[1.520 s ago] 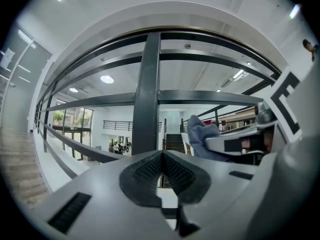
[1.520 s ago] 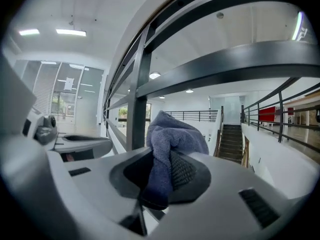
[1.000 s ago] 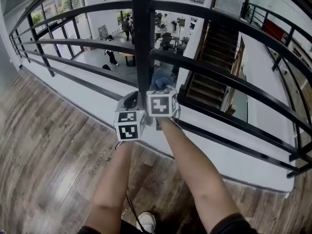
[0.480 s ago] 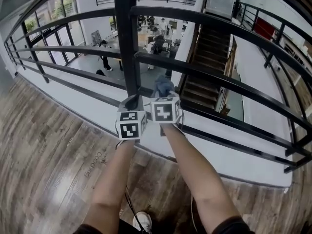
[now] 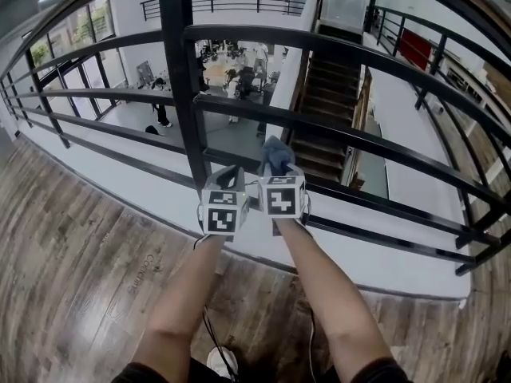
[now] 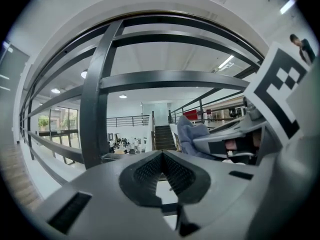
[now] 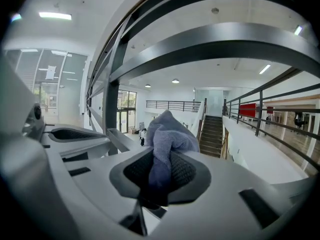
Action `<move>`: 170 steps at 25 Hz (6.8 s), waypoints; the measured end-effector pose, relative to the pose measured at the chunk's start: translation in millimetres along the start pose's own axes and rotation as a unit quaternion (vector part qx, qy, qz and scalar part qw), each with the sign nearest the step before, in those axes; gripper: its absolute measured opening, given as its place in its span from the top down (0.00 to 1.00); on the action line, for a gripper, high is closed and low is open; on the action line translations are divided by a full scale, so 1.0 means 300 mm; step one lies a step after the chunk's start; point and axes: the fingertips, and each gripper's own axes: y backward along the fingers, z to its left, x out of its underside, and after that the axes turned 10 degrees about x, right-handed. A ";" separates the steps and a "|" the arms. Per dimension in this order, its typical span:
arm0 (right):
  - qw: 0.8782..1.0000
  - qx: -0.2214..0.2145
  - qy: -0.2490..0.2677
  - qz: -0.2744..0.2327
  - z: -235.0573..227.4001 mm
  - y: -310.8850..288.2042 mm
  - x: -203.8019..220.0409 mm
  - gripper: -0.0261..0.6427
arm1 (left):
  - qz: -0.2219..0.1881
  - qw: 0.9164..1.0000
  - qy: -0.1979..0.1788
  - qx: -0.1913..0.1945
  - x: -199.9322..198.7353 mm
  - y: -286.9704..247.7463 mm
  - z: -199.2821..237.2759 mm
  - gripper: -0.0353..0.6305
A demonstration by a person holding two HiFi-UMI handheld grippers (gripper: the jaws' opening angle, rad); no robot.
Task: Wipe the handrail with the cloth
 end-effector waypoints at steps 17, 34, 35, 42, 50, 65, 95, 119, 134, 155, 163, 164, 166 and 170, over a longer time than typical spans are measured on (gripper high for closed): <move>0.998 0.056 -0.013 0.003 -0.551 0.206 0.153 0.84 | -0.011 0.996 -0.023 0.090 -0.103 -0.169 -0.484 0.94; 0.991 0.135 -0.020 0.013 -1.182 0.459 0.328 0.84 | -0.005 0.982 0.001 0.188 -0.178 -0.291 -1.122 0.94; 0.990 0.139 -0.019 0.014 -1.222 0.474 0.340 0.84 | -0.008 0.982 0.005 0.188 -0.190 -0.297 -1.155 0.94; 0.987 0.160 -0.019 0.023 -1.491 0.579 0.410 0.84 | -0.002 0.979 0.043 0.199 -0.225 -0.358 -1.420 0.94; 0.983 0.181 -0.030 0.028 -1.792 0.696 0.496 0.84 | -0.006 0.969 0.013 0.246 -0.289 -0.412 -1.791 0.94; 0.962 0.267 -0.038 0.040 -2.453 0.978 0.682 0.84 | 0.005 0.944 0.001 0.330 -0.316 -0.512 -2.474 0.94; 0.939 0.343 -0.008 0.000 -2.802 1.250 0.775 0.84 | -0.009 0.946 0.031 0.324 -0.258 -0.492 -2.587 0.94; 0.998 0.002 0.021 -0.055 -0.630 0.418 0.463 0.84 | -0.041 0.992 0.010 0.117 -0.018 -0.053 -0.704 0.94; 0.996 -0.088 0.007 0.005 0.263 -0.092 0.419 0.84 | -0.013 0.997 0.075 -0.009 0.337 0.118 0.113 0.94; 0.995 -0.048 0.002 0.082 0.606 -0.412 0.469 0.84 | 0.006 0.994 0.083 -0.067 0.538 0.147 0.441 0.94; 0.996 -0.036 -0.009 0.087 0.478 -0.371 0.502 0.84 | 0.014 0.997 0.053 -0.048 0.520 0.082 0.330 0.94; 0.996 -0.034 -0.010 0.088 0.458 -0.362 0.508 0.84 | 0.012 0.997 0.052 -0.049 0.515 0.077 0.319 0.94; 0.996 -0.030 -0.012 0.087 0.411 -0.344 0.518 0.84 | 0.008 0.997 0.051 -0.049 0.499 0.062 0.295 0.94; 0.995 -0.031 -0.027 0.090 0.331 -0.308 0.538 0.84 | 0.006 0.999 0.033 -0.032 0.462 0.012 0.213 0.94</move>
